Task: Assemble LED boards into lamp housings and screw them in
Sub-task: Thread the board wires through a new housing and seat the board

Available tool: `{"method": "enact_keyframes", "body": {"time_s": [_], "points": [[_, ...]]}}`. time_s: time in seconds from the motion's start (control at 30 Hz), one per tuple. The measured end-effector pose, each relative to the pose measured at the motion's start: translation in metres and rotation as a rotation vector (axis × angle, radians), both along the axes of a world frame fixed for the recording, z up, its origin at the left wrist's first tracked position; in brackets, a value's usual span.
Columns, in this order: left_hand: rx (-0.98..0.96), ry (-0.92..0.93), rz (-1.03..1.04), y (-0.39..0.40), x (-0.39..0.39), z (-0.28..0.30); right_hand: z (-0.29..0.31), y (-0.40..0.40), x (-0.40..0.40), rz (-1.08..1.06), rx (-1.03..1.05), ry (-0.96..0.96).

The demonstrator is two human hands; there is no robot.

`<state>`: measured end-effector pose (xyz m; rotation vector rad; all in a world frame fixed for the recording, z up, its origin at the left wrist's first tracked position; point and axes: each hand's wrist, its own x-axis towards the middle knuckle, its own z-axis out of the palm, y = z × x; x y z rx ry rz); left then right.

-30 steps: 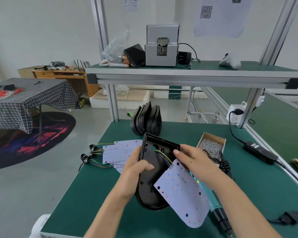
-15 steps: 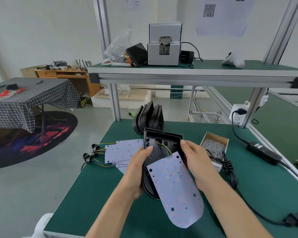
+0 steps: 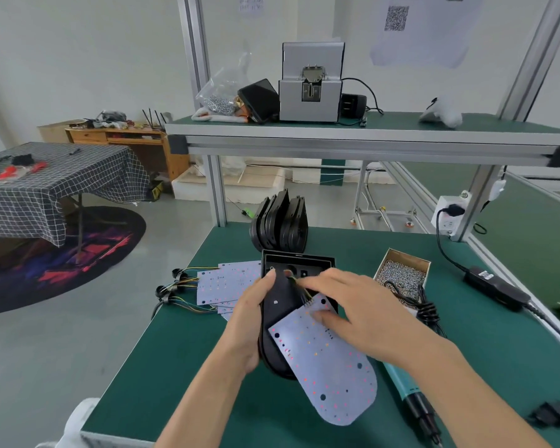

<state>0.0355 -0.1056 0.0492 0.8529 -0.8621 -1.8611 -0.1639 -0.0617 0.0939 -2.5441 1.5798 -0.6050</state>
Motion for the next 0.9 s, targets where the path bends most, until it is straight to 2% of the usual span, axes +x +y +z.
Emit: {"method": "enact_keyframes", "body": {"time_s": [0.17, 0.2, 0.4, 0.47, 0.9], "points": [[0.024, -0.001, -0.048, -0.003, 0.003, 0.001, 0.007, -0.006, 0.002, 0.069, 0.143, 0.163], [0.023, -0.01, -0.064, -0.002, 0.003, 0.001, 0.008, -0.008, 0.003, 0.082, 0.182, 0.148], [-0.003, -0.114, -0.101, 0.001, 0.001, -0.002, 0.013, -0.015, -0.012, 0.081, 0.344, -0.227], [0.002, -0.128, -0.071, 0.003, -0.003, -0.003, 0.012, -0.018, -0.014, 0.049, 0.33, -0.289], [-0.048, -0.096, -0.024, 0.003, -0.005, 0.0, 0.014, -0.026, -0.007, -0.124, 0.09, -0.355]]}}
